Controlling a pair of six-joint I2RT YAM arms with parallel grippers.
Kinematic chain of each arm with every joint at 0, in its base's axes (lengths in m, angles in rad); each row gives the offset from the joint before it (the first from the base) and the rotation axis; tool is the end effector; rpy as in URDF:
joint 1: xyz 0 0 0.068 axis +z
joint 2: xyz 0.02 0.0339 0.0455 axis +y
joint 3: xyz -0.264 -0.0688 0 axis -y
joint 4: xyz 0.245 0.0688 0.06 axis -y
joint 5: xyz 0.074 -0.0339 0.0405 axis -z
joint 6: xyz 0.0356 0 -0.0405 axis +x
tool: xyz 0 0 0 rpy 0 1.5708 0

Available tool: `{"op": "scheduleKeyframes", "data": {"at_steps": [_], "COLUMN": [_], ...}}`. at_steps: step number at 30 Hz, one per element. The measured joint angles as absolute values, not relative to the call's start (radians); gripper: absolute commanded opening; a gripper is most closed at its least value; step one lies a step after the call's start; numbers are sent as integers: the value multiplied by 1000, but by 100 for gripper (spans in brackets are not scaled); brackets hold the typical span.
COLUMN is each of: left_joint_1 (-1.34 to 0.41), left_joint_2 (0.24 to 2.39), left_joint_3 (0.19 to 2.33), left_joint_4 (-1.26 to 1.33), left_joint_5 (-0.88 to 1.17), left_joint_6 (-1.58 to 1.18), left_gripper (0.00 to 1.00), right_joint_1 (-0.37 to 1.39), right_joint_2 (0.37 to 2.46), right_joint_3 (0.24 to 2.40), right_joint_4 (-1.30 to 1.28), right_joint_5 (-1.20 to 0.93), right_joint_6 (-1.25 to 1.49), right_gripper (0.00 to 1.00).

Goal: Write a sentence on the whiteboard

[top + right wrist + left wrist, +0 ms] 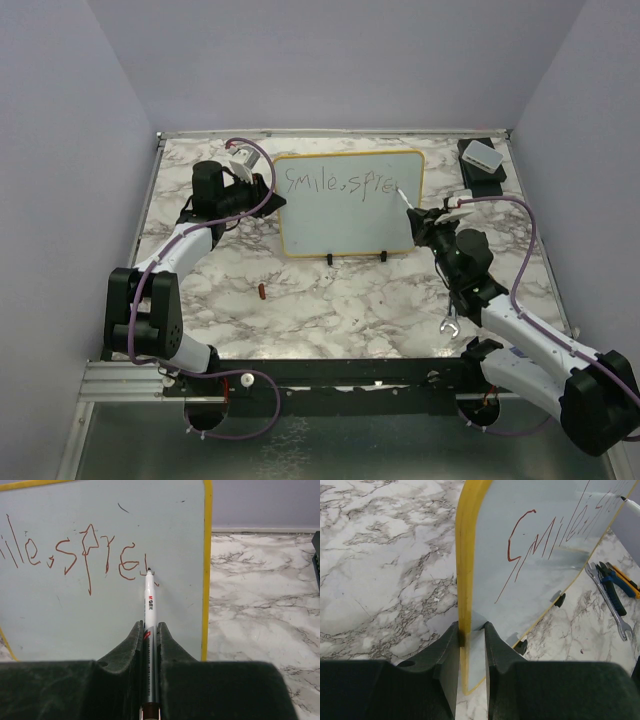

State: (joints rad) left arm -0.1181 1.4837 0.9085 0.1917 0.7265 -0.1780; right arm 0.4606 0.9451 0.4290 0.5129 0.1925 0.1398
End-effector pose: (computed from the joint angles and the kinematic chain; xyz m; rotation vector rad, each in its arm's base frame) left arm 0.3235 -0.0622 0.2559 0.4293 1.9093 -0.9014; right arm 0.1974 0.0904 0.2584 -0.1020 1.5796 0.3191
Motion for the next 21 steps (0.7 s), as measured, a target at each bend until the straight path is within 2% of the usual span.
{"op": "scheduleKeyframes", "data": {"at_steps": [21], "left_joint_1": [-118], "left_joint_2": [1484], "left_joint_3": [908], "left_joint_4": [187], "left_joint_5": [726], "left_joint_6": [-178], "left_gripper": [15], "right_joint_1": [451], "right_joint_2": [996], "right_joint_3": [440], "right_joint_4": [560], "right_joint_5": [166], "right_joint_6": [140], "right_gripper": [1]}}
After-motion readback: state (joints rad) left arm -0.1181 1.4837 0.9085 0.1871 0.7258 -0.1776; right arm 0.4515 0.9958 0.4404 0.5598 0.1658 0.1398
